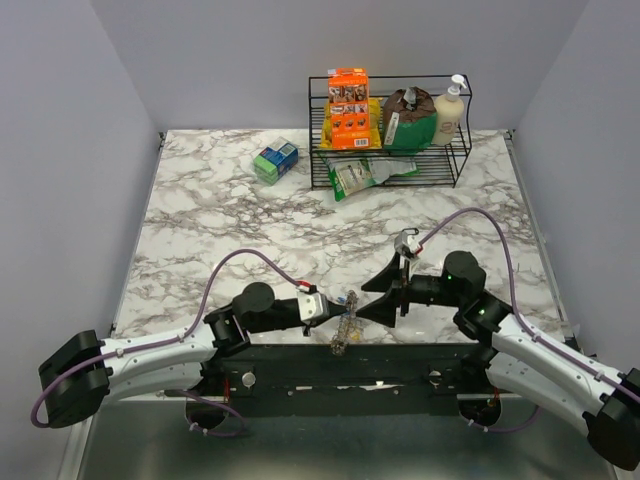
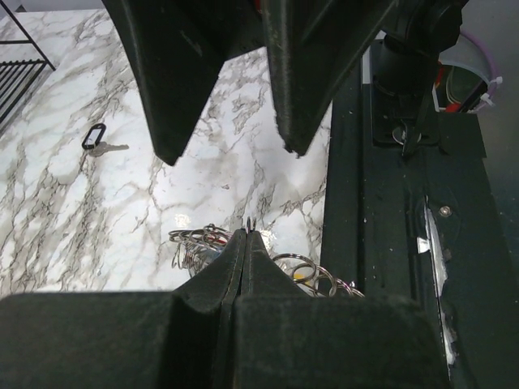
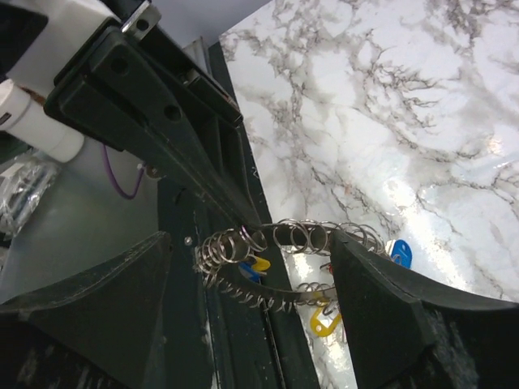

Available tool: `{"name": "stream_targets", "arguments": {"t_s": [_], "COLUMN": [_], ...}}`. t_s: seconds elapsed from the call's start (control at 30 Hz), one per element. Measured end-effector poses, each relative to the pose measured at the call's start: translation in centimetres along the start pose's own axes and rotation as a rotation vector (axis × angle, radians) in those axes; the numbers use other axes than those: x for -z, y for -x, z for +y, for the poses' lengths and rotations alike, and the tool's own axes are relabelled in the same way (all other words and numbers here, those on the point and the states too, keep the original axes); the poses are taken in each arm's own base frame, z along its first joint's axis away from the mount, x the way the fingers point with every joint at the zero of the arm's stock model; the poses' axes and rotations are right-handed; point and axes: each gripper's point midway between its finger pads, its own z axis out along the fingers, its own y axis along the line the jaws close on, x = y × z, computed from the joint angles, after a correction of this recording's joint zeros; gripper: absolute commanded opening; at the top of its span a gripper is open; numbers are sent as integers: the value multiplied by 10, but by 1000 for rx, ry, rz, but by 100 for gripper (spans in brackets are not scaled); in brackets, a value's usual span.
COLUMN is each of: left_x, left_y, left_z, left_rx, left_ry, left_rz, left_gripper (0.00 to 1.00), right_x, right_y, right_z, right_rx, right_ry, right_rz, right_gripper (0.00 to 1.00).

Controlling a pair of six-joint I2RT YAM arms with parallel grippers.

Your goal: Put the keys on the keyring

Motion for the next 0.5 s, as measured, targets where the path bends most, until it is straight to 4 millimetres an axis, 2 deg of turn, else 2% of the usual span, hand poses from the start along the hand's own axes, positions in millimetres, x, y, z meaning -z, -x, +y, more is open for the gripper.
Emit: {"name": "stream_targets", "arguments": {"t_s": [0.1,0.17,0.5], "left_x": [1,2,7], "left_y": [0,-1,3], "left_z": [0,-1,-3], "left_rx": [2,1,-8], "left_ry": [2,3,0], "left_rz": [-7,-15,-46], "left_gripper": [0,0,0], "right_x": [1,2,-2], "right_y": [-10,-13,-17], "right_z": [5,9,15], "right_rx": [-9,-10,-11], "right_ry": [39,65,127], "right_rz": [25,34,53], "right_gripper": [83,78,71]}}
